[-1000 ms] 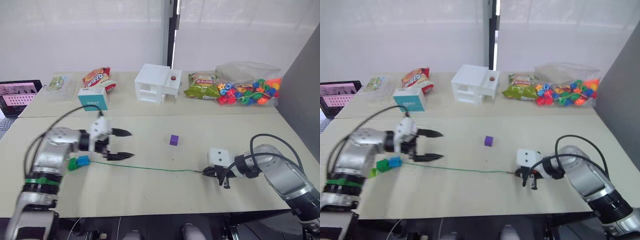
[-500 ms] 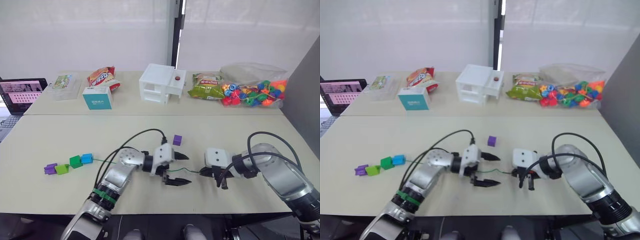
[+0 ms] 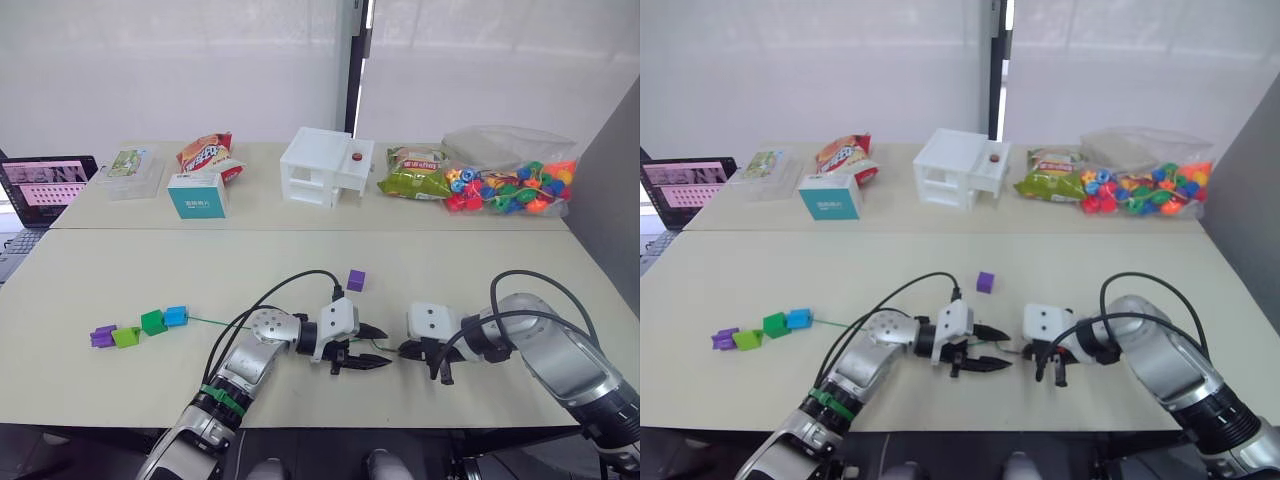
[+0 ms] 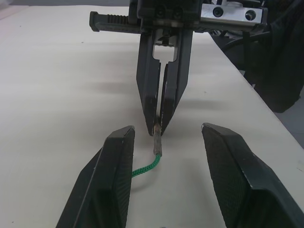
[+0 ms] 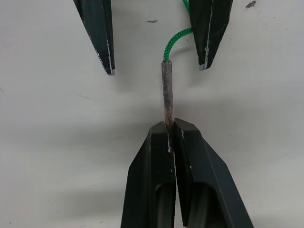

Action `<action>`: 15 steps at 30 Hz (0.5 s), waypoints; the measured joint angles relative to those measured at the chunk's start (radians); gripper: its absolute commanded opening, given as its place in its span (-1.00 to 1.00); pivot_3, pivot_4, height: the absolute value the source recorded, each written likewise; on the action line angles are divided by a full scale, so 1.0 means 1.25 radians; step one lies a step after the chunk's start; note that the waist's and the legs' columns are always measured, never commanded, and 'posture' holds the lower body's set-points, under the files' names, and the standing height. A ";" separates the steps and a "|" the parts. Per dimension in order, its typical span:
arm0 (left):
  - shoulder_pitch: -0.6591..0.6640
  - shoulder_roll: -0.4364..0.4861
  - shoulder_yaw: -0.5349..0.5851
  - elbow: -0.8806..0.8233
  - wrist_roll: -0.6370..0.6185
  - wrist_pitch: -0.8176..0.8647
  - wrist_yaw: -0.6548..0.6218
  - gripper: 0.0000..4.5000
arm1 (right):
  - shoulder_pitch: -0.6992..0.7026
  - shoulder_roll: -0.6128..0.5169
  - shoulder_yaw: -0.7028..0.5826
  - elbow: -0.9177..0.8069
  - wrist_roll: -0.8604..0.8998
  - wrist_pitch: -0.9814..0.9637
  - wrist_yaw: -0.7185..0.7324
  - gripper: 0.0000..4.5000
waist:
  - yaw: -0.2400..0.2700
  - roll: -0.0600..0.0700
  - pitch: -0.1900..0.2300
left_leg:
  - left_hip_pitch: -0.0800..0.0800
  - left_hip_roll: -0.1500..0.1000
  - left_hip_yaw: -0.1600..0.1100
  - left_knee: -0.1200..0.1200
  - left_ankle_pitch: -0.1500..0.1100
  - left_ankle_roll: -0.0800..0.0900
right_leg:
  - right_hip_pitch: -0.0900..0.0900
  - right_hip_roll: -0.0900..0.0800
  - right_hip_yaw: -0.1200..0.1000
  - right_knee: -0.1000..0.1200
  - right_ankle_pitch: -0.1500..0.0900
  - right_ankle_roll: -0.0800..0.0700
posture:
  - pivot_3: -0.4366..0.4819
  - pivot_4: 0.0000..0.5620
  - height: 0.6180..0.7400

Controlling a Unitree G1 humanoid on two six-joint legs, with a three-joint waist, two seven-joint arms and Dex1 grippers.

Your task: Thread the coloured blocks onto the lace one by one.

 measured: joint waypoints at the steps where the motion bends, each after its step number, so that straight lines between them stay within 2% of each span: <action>1: 0.000 0.000 -0.002 0.005 0.004 0.000 0.000 0.03 | 0.000 0.000 0.000 0.000 0.000 0.000 0.000 -1.00 | 0.000 0.000 0.000 | 0.000 0.000 0.000 0.000 0.000 0.000 | 0.000 0.000 0.000 0.000 0.000 0.000 | -0.05 -0.47 1.00; 11: -0.021 -0.016 -0.012 0.040 0.025 0.002 0.002 0.03 | 0.000 0.000 0.000 0.000 0.001 0.001 0.000 -1.00 | 0.000 0.000 0.000 | 0.000 0.000 0.000 0.000 0.000 0.000 | 0.000 0.000 0.000 0.000 0.000 0.000 | -0.05 -0.47 1.00; 15: -0.022 -0.025 -0.012 0.046 0.026 0.002 0.002 -0.48 | 0.000 0.000 0.000 -0.001 0.001 0.001 -0.001 -1.00 | 0.000 0.000 0.000 | 0.000 0.000 0.000 0.000 0.000 0.000 | 0.000 0.000 0.000 0.000 0.000 0.000 | -0.05 -0.47 1.00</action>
